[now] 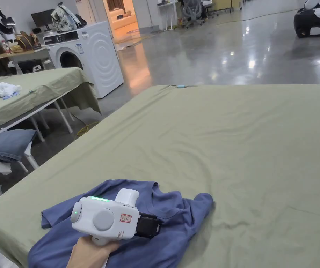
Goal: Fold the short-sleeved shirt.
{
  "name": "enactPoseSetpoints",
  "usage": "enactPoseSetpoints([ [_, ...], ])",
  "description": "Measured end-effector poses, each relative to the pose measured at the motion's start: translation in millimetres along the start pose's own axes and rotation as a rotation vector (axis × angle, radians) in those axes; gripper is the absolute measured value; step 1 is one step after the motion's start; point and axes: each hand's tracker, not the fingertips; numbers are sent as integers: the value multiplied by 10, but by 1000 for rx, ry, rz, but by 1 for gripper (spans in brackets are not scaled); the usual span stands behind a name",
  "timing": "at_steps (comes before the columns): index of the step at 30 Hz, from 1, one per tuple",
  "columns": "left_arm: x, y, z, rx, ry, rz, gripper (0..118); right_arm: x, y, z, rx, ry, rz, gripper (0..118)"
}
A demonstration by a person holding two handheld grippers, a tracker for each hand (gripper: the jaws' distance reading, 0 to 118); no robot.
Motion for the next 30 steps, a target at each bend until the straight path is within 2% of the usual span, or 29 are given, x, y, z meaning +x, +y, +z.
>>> enactPoseSetpoints([
  [4, 51, 66, 8, -33, 15, -5, 62, 32, -51, 61, -9, 2, -3, 0],
  [5, 67, 78, 27, -31, 22, -10, 44, 47, -56, 85, -10, 6, -9, 0],
  [6, 83, 94, 50, -22, 98, -29, 14, 67, -60, 125, -7, 9, -25, 0],
  [7, 103, 108, 49, -21, 220, -46, 4, 97, -65, 181, 4, 16, -45, 0],
  [8, 90, 111, 27, -39, 99, 27, 4, 130, -68, 235, 11, 23, -61, 0],
  [10, 50, 184, 161, 23, 128, 115, 4, 203, -65, 366, 26, 16, -66, 0],
  [13, -40, 506, 721, 277, 109, 258, 4, 318, -58, 580, 45, -23, -44, 0],
  [15, -97, 790, 1076, 361, 78, 282, 4, 408, -56, 693, 65, -58, -56, 0],
  [18, 102, 1272, 1518, 469, -1, 240, 4, 549, -59, 860, 110, -74, -129, 0],
  [19, 244, 1449, 1629, 489, 21, 192, 3, 591, -65, 906, 120, -87, -147, 0],
  [24, 1259, 2146, 1907, 597, -134, 52, 3, 686, -64, 1131, 139, -141, -156, 0],
  [27, 2051, 2295, 1780, 581, -251, -64, 3, 744, -86, 1315, 160, -176, -162, 0],
  [30, 2820, 2182, 1377, 489, -402, -151, 3, 825, -124, 1496, 171, -219, -183, 0],
])
